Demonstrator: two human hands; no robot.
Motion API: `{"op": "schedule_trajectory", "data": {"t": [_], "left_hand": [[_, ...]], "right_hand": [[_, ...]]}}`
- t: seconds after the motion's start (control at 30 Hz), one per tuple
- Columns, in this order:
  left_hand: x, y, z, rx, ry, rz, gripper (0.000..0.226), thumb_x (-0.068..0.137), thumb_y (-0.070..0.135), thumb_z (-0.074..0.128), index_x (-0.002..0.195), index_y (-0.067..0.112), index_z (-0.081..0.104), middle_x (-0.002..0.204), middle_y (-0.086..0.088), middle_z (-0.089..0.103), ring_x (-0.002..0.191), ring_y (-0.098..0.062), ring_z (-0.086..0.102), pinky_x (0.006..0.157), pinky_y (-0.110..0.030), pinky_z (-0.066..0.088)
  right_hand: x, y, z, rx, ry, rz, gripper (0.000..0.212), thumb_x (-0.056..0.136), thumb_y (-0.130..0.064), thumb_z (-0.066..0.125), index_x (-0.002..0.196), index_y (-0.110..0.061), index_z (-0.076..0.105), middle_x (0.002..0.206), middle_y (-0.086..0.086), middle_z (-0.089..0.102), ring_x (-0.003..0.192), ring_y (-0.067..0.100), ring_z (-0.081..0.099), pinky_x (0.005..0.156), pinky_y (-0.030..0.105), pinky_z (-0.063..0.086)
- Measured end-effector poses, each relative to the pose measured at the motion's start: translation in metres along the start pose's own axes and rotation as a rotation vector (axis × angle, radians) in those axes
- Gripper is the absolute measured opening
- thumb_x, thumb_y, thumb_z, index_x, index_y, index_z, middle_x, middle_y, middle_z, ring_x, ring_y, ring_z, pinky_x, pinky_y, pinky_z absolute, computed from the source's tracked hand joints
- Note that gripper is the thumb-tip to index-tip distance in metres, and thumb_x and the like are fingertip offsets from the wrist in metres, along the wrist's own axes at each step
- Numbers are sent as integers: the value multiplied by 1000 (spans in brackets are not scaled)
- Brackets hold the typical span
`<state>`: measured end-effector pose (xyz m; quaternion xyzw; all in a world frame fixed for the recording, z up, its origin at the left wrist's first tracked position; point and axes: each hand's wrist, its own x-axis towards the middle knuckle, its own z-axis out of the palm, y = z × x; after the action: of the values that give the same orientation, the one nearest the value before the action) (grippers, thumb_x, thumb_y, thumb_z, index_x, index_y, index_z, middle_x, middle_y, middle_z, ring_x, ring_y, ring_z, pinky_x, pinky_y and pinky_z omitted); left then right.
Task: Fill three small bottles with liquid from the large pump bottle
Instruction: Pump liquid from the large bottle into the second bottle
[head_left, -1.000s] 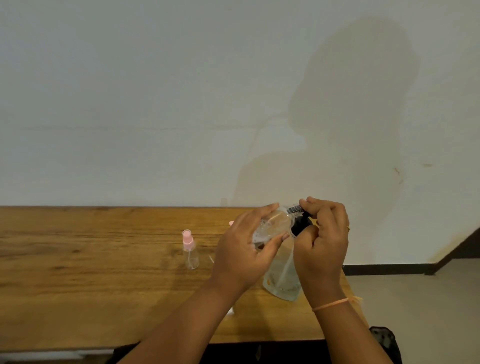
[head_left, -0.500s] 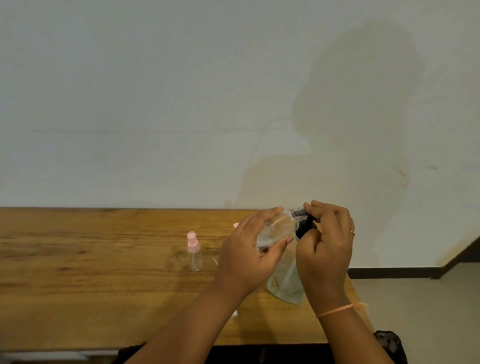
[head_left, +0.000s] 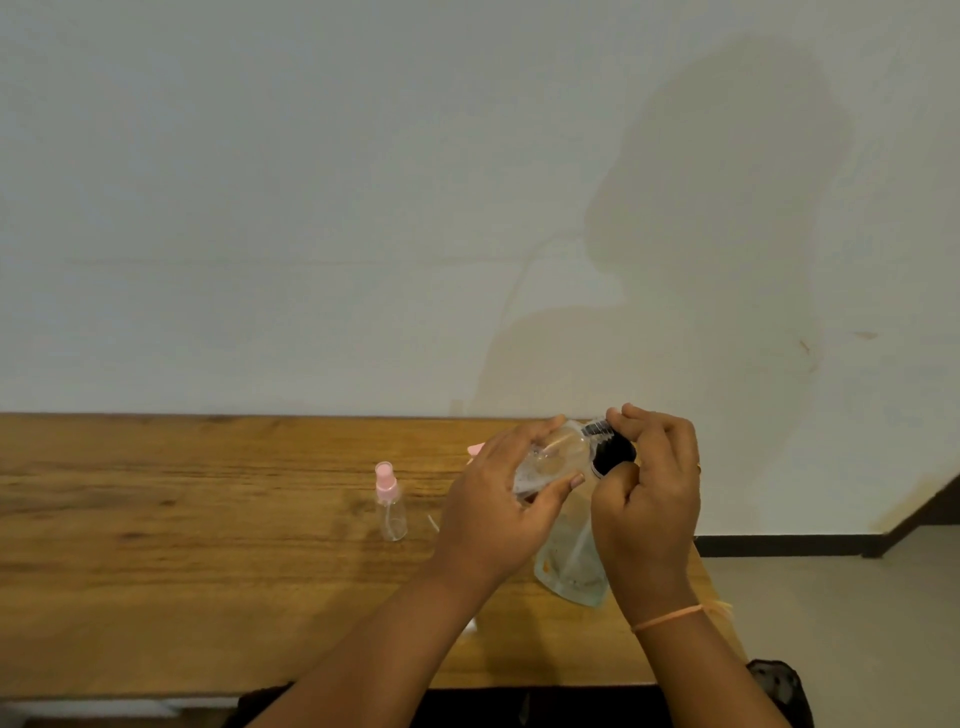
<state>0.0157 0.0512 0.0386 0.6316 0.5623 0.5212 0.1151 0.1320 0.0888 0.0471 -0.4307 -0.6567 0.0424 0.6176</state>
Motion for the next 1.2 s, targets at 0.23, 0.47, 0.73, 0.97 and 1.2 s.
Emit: {"op": "schedule_trajectory", "data": {"t": [0.23, 0.47, 0.73, 0.97, 1.2], "left_hand": [[3, 2, -3, 10, 20, 32, 55, 77, 51, 60, 128, 43, 41, 102, 33, 52, 102, 6, 54, 78, -10, 47], [0, -3, 1, -29, 1, -16, 51, 76, 53, 59, 124, 43, 44, 103, 35, 53, 100, 3, 58, 78, -18, 52], [0, 2, -3, -6, 14, 39, 50, 79, 47, 61, 126, 41, 44, 106, 32, 53, 103, 4, 55, 81, -12, 48], [-1, -3, 1, -25, 7, -3, 51, 78, 50, 61, 125, 42, 44, 105, 30, 54, 98, 0, 59, 75, -23, 55], [-1, -1, 0, -31, -4, 2, 52, 78, 50, 60, 126, 43, 43, 108, 31, 54, 102, 3, 57, 79, -15, 51]], "right_hand": [[3, -8, -4, -100, 7, 3, 43, 71, -10, 30, 95, -8, 66, 100, 0, 57, 96, 18, 58, 84, 41, 39], [-1, 7, 4, -80, 13, -13, 41, 70, -5, 31, 92, -6, 66, 96, 6, 58, 98, 15, 55, 76, 46, 43], [-2, -10, 0, -8, 10, 40, 44, 70, -11, 30, 97, -8, 64, 105, -6, 49, 101, 17, 55, 82, 53, 45], [-2, 3, 5, -65, 14, -5, 42, 69, -6, 30, 93, -7, 65, 99, 5, 57, 98, 17, 56, 77, 53, 43], [-5, 0, 3, 23, 11, 29, 44, 70, -8, 30, 98, -8, 64, 105, -7, 47, 104, 14, 53, 80, 55, 46]]}}
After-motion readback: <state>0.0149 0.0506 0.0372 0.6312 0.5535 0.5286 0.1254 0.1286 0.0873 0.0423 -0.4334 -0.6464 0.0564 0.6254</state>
